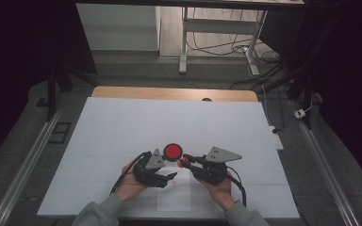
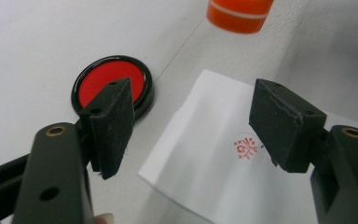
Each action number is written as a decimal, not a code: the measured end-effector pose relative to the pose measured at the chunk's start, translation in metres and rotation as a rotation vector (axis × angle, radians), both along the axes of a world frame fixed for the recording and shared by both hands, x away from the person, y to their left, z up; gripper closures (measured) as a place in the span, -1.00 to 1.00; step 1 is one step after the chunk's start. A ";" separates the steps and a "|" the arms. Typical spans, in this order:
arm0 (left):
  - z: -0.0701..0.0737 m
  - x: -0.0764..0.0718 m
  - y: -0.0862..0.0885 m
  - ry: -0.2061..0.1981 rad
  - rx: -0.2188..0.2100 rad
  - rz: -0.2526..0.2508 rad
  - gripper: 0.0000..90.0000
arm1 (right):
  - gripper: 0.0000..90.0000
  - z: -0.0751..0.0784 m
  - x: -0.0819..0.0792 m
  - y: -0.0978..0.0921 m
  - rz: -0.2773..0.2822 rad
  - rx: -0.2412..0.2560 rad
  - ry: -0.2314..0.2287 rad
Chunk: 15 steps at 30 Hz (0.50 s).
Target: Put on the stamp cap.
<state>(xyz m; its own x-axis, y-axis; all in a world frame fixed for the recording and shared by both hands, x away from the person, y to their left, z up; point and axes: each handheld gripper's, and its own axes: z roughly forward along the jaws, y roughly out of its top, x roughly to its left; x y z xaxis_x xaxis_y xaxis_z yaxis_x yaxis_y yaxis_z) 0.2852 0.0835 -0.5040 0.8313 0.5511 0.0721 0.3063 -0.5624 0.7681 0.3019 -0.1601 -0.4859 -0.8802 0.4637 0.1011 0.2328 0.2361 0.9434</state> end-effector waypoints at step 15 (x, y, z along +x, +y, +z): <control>0.004 -0.013 0.041 0.009 -0.029 0.065 -0.30 | 0.61 0.002 0.005 -0.008 -0.035 -0.001 -0.007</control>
